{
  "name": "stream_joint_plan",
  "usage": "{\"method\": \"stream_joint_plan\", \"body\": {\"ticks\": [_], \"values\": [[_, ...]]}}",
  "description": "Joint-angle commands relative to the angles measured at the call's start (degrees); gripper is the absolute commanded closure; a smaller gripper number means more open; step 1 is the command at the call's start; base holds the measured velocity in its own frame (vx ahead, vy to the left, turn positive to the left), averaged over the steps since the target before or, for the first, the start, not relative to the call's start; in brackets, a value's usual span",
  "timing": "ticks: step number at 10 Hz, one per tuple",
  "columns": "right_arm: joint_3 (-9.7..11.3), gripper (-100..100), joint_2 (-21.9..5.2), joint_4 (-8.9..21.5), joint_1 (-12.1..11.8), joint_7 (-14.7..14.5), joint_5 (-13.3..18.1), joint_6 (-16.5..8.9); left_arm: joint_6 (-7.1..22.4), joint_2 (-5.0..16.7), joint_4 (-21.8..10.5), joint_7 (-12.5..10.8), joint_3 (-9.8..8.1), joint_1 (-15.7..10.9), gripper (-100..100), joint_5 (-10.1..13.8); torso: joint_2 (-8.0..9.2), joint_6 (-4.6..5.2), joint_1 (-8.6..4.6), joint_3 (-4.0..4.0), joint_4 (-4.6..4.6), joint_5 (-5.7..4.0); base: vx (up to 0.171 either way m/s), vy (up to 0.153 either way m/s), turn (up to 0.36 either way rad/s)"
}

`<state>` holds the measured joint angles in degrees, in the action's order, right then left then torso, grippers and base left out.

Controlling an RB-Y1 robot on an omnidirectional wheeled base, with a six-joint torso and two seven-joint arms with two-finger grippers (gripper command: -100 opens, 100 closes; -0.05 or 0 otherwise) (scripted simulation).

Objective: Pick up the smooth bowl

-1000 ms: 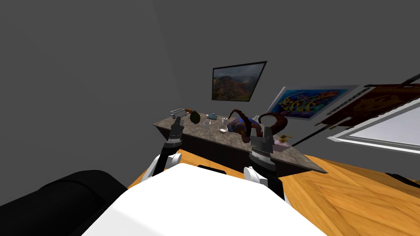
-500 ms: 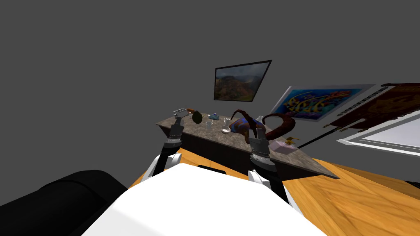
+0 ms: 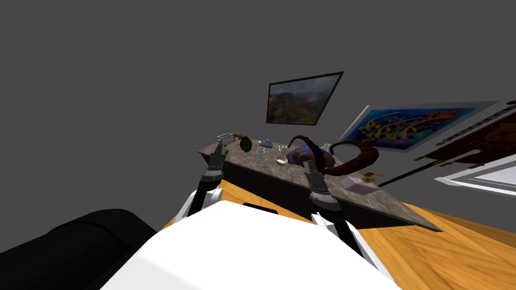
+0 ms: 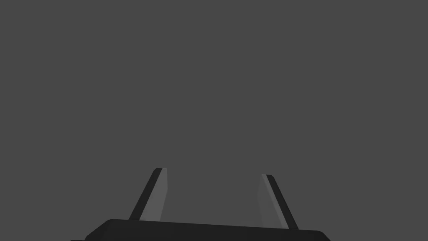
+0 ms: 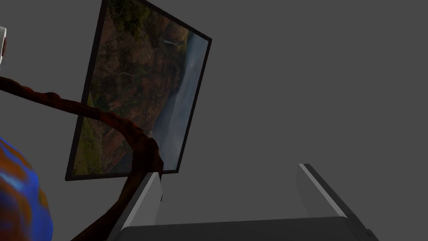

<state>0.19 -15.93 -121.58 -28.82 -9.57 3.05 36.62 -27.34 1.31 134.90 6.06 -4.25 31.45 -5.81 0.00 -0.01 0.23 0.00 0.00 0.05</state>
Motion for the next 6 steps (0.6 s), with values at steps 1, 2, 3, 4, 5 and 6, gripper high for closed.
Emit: {"method": "stream_joint_plan", "body": {"ticks": [1, 2, 3, 4, 5, 6], "values": [[-0.3, -100, -2.0, 0.9, -0.5, 0.0, 0.8, 0.9, 0.0, 0.0, 0.0, 0.0, 0.0, 0.0, 0, 0.0, 0.0, 0.0, 0.0, 0.0, 0.0, 0.0, -0.005, 0.06, 0.054], [-1.0, -100, -4.2, 2.9, -0.4, 0.1, 2.4, 1.5, 0.0, 0.0, 0.0, 0.0, 0.0, 0.0, 0, 0.0, 0.03, 0.02, -0.02, 0.01, 0.0, 0.0, -0.015, 0.074, 0.101], [-1.0, -100, -5.1, 2.9, -0.4, 0.1, 2.4, 1.5, 0.0, 0.0, 0.0, 0.0, 0.0, 0.0, 0, 0.0, 0.05, 0.0, 0.02, 0.03, 0.01, 0.01, -0.009, 0.064, 0.048], [-1.6, -100, -7.3, 5.1, -0.3, 0.1, 4.0, 2.2, 0.0, 0.0, 0.0, 0.0, 0.0, 0.0, 0, 0.0, 0.05, 0.02, 0.0, 0.03, 0.01, 0.01, -0.005, 0.076, 0.126], [-1.6, -100, -8.3, 5.1, -0.3, 0.1, 4.0, 2.2, 0.0, 0.0, 0.0, 0.0, 0.0, 0.0, 0, 0.0, 0.03, 0.0, 0.03, 0.02, 0.01, 0.01, -0.002, 0.064, 0.047], [-2.3, -100, -10.3, 7.4, -0.1, 0.2, 5.6, 2.9, 0.0, 0.0, 0.0, 0.0, 0.0, 0.0, 0, 0.0, 0.02, 0.03, 0.0, 0.01, 0.01, 0.01, -0.012, 0.084, 0.095]]}}
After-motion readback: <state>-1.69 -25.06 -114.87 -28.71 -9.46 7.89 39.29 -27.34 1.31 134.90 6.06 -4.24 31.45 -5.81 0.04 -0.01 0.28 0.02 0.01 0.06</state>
